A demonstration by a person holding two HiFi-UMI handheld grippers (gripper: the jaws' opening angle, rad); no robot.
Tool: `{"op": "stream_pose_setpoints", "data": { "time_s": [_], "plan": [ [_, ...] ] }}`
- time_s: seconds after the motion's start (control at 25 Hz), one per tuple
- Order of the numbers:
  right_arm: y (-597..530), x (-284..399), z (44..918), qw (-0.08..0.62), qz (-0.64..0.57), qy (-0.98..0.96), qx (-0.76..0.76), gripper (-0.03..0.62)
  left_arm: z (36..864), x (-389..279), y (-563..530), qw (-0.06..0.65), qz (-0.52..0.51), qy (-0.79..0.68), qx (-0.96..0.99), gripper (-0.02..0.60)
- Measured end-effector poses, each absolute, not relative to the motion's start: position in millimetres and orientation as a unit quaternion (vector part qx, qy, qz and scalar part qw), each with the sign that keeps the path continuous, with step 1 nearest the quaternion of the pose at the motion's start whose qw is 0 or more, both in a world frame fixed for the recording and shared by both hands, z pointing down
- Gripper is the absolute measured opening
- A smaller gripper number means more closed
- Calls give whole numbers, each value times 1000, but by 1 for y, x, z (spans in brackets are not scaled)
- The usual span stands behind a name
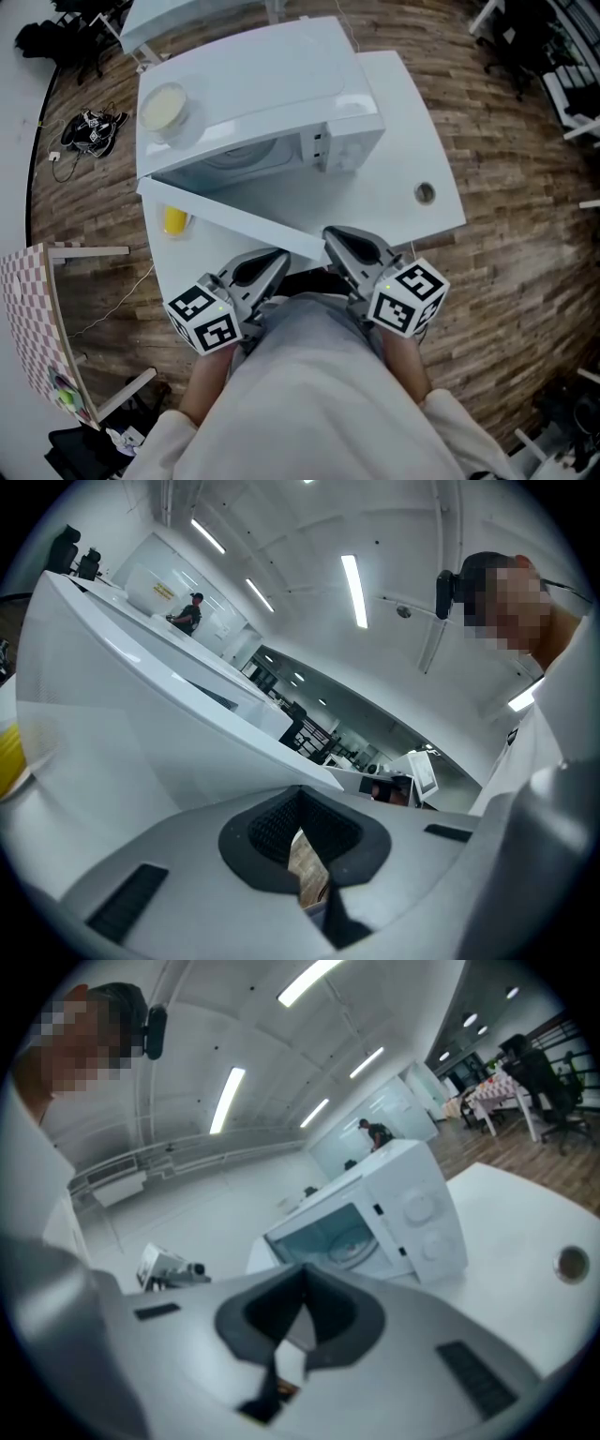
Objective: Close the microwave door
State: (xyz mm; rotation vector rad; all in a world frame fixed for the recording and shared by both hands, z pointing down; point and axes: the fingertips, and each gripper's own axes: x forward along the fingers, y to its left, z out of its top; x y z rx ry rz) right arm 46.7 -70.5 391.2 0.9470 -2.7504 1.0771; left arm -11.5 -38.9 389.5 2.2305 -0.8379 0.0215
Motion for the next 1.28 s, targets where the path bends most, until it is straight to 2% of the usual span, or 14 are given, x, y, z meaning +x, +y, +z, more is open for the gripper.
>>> {"op": "stream_pose_setpoints", "data": {
  "time_s": [1.28],
  "plan": [
    [-87, 57, 402, 23, 365, -881, 301, 21, 388, 1, -65, 375, 9, -314, 872, 17]
  ]
}}
